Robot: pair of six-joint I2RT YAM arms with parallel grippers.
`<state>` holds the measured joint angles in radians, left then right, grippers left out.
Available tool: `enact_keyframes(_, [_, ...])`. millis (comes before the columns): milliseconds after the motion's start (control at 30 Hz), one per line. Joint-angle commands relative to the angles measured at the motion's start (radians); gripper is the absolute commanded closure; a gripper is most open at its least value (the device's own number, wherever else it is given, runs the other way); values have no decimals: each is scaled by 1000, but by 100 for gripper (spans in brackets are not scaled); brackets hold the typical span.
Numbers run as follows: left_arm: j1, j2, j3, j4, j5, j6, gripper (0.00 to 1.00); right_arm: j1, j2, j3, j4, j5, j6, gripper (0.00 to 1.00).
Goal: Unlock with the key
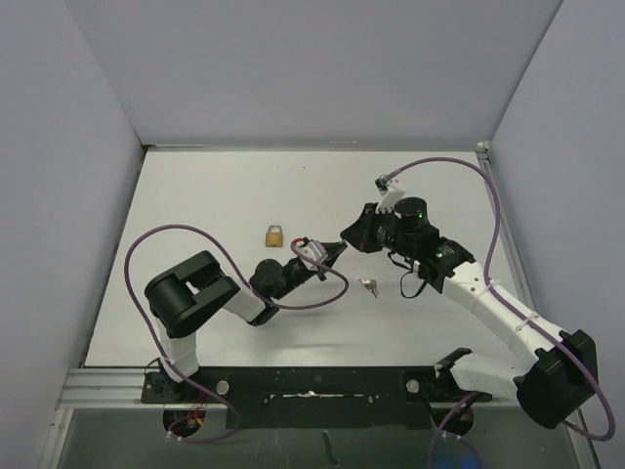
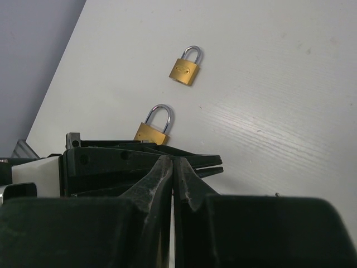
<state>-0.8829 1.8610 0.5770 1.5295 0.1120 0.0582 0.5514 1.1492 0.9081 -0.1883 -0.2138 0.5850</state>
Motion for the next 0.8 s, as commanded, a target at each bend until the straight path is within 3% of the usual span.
enact_keyframes(0, [-3,-30,8,267,-6,2,100,6,-32,1,31,18,4,100])
enact_keyframes(267, [-3,-57,-8,267,-1,-22,100,4,-42,-7,21,39,4,99])
enact_keyframes(300, [-2,-62,-12,268,-1,-36,100,3,-46,-9,19,46,1,93])
enact_keyframes(367, [12,-77,-22,262,17,-104,100,-1,-64,-13,18,58,-12,67])
enact_keyframes(433, [59,-103,-24,211,88,-245,100,-11,-97,-20,15,80,-31,44])
enact_keyframes(467, [92,-115,-21,179,135,-313,100,-19,-115,-25,13,97,-42,38])
enact_keyframes(600, [167,-172,-35,90,264,-448,100,-85,-191,-52,10,86,-102,34])
enact_keyframes(767, [238,-248,44,-223,523,-549,100,-186,-241,-101,24,5,-190,37])
